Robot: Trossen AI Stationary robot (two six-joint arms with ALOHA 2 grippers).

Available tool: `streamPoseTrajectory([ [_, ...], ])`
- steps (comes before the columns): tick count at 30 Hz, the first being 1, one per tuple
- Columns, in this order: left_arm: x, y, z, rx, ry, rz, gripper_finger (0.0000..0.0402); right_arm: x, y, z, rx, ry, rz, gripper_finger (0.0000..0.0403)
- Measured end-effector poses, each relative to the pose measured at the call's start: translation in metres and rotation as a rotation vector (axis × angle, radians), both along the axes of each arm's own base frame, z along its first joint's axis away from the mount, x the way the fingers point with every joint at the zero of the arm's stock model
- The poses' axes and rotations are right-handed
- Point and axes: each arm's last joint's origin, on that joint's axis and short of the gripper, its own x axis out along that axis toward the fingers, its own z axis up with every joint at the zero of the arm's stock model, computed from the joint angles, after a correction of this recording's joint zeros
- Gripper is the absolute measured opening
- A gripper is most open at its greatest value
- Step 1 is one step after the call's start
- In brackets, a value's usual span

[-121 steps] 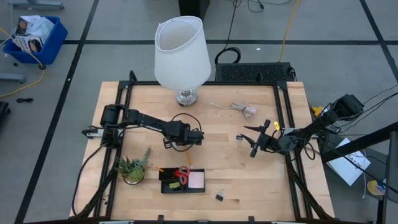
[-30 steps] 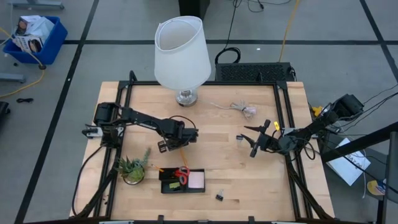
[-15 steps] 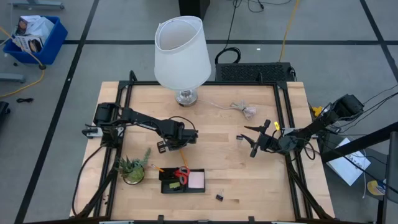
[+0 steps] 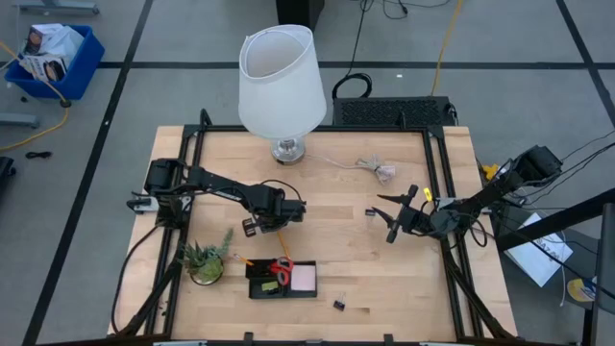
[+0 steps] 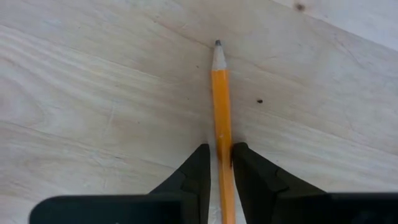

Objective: Pick and place office supplies into organizer
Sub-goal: Put the yellow pencil into the black desk organizer

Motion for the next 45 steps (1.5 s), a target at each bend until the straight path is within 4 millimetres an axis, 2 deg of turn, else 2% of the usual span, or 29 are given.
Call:
streamPoseTrajectory([
  [21,0.0056,0.0017,0.0085,0.055,0.002,-0.005,0.0069,0.0,0.0,0.0,0.0,0.0,0.0,0.0174],
  [33,0.0049,0.0022,0.0087,0.069,0.008,0.006,0.0025,0.0,0.0,0.0,0.0,0.0,0.0,0.0173],
  [41,0.0049,0.0023,0.0087,0.068,0.007,0.017,0.0035,0.0,0.0,0.0,0.0,0.0,0.0,0.0176],
  [45,0.0049,0.0023,0.0087,0.063,0.008,0.018,0.0025,0.0,0.0,0.0,0.0,0.0,0.0,0.0177],
])
